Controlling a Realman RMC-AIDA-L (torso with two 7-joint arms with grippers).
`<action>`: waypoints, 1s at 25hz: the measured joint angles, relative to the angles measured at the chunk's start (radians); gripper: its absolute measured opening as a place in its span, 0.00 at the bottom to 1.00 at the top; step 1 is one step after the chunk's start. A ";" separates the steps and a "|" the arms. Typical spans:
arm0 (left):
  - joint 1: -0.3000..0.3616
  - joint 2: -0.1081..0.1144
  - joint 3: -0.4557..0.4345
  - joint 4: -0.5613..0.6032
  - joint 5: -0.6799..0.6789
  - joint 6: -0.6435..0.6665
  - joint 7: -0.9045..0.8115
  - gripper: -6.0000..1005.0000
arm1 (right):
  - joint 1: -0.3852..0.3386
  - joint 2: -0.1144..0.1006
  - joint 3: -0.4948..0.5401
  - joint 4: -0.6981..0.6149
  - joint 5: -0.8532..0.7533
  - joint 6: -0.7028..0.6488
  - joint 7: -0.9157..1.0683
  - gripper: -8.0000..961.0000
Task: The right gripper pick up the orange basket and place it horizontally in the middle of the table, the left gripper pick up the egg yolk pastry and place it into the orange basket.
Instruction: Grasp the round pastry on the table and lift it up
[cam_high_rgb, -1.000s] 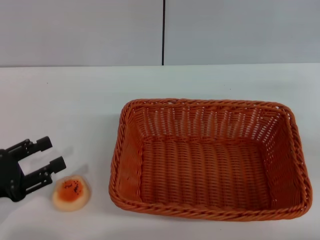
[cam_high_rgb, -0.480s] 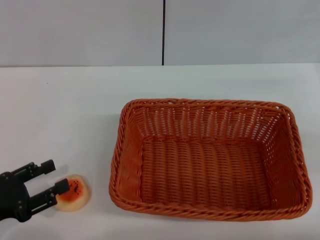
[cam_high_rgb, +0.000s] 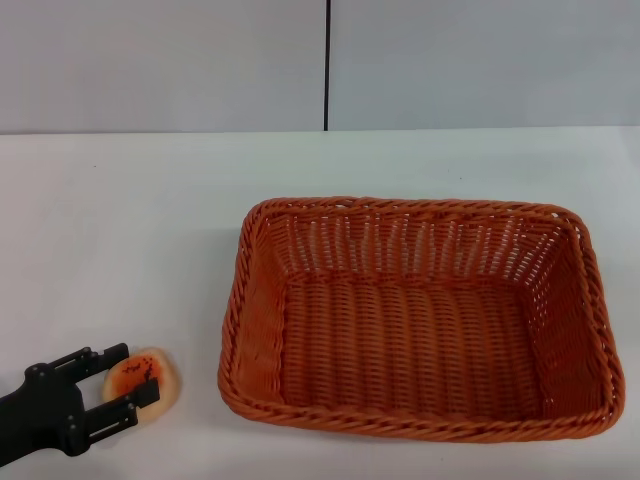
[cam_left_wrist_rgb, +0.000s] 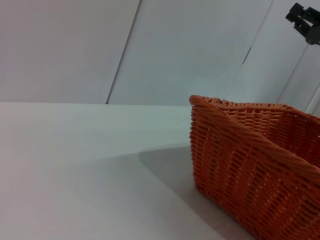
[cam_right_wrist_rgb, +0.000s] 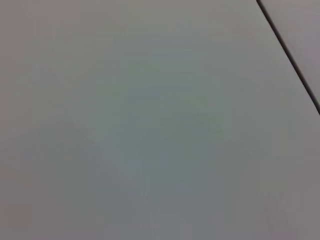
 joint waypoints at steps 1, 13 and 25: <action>0.000 0.000 0.000 0.000 0.000 0.000 0.000 0.65 | 0.000 0.000 0.000 0.000 0.000 0.000 0.000 0.35; -0.002 -0.003 0.002 0.002 0.010 -0.023 0.004 0.56 | -0.006 0.001 -0.001 0.000 0.000 0.000 0.002 0.35; -0.003 -0.002 -0.016 0.001 -0.002 -0.013 0.002 0.25 | -0.013 0.004 -0.001 0.000 -0.004 -0.006 0.007 0.35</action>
